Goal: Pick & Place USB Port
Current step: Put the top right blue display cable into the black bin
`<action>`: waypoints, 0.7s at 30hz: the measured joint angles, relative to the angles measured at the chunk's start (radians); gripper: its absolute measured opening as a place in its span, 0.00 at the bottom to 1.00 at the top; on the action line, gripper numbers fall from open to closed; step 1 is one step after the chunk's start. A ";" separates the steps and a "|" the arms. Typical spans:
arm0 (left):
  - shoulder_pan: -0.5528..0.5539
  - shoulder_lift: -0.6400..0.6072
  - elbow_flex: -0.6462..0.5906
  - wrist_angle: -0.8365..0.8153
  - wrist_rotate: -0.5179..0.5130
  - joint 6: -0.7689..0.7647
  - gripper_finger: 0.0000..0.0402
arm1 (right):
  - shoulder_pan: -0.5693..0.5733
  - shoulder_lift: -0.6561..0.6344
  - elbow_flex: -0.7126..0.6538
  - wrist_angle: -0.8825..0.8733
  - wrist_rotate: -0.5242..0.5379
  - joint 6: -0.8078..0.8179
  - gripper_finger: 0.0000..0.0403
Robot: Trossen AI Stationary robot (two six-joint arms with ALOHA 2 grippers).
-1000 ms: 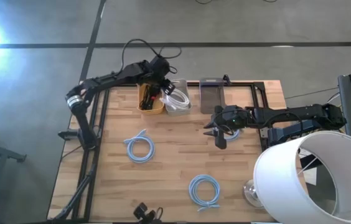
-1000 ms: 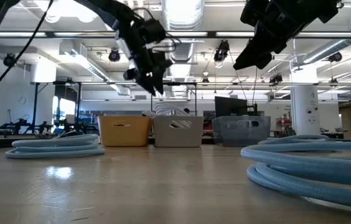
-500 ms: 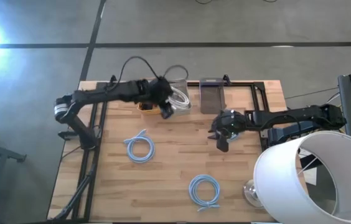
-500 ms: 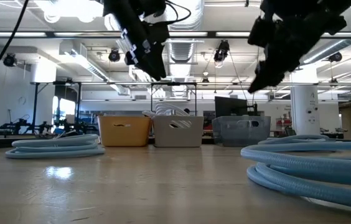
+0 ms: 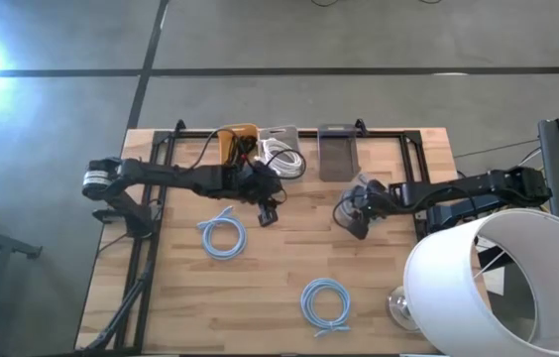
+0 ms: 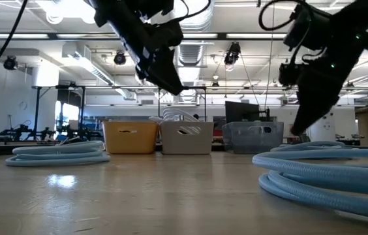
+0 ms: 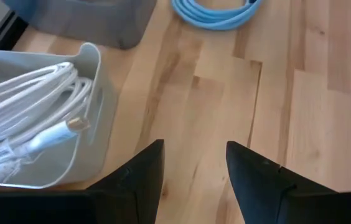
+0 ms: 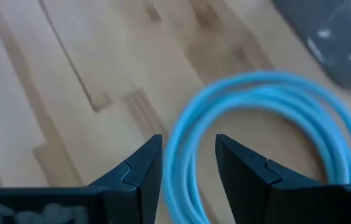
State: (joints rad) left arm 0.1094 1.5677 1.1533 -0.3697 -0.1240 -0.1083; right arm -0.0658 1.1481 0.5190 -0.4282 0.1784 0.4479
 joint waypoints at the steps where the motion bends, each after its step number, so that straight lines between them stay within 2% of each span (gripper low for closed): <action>1: 0.000 0.000 -0.007 0.009 0.001 -0.011 0.44 | 0.000 0.000 -0.013 0.000 0.000 0.011 0.36; 4: 0.001 0.000 -0.017 0.009 0.001 -0.032 0.44 | 0.000 0.000 -0.055 0.014 0.000 0.016 0.36; 9: 0.001 0.000 -0.012 0.015 0.001 -0.032 0.44 | 0.000 0.000 -0.125 0.138 -0.003 0.016 0.36; 15: 0.001 0.000 -0.009 0.024 0.001 -0.023 0.44 | 0.000 0.000 -0.187 0.243 -0.119 0.000 0.36; 21: 0.001 0.000 -0.009 0.028 0.001 -0.023 0.44 | 0.000 0.000 -0.201 0.309 -0.131 -0.020 0.36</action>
State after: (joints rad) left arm 0.1104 1.5681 1.1439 -0.3420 -0.1230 -0.1314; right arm -0.0662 1.1477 0.3183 -0.1191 0.0479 0.4281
